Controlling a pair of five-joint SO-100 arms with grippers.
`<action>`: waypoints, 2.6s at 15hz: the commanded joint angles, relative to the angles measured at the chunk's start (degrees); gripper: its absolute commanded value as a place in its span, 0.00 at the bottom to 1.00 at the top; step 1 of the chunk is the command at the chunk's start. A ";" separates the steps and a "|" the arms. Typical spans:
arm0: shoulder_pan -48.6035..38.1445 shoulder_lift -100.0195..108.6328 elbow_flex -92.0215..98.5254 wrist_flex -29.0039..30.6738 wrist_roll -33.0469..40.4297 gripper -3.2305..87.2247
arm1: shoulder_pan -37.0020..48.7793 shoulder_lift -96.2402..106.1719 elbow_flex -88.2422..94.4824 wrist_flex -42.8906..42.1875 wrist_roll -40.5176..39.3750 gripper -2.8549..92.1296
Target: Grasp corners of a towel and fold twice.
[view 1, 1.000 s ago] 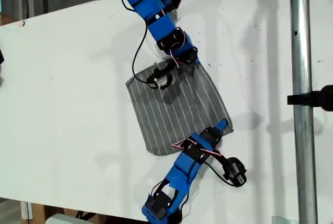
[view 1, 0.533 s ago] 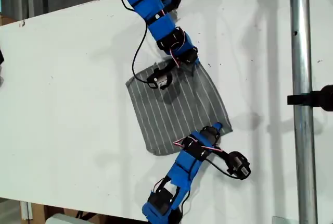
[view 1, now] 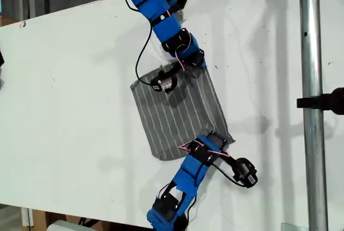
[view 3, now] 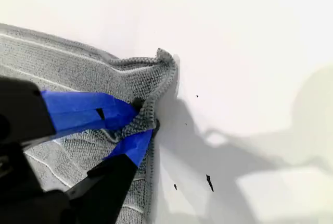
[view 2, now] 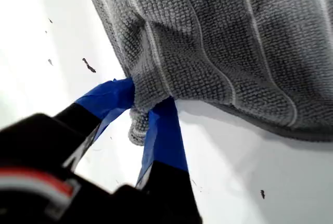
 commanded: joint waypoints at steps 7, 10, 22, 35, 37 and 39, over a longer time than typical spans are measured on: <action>1.05 16.87 0.26 3.96 12.66 0.00 | -6.50 8.88 -10.90 6.86 1.05 0.03; 2.55 20.04 0.26 6.15 18.19 0.00 | -10.37 5.36 -20.39 9.14 1.05 0.03; -24.79 45.62 26.72 9.76 24.96 0.00 | 19.60 8.61 -26.89 28.74 -15.21 0.03; -41.13 52.82 41.92 2.37 35.24 0.00 | 31.55 11.43 -18.19 18.28 -27.07 0.03; -37.79 52.38 45.18 0.70 32.43 0.00 | 28.83 11.07 -13.10 13.71 -24.08 0.03; -34.45 52.29 47.29 -0.09 29.09 0.00 | 26.98 10.99 -7.91 8.96 -21.53 0.03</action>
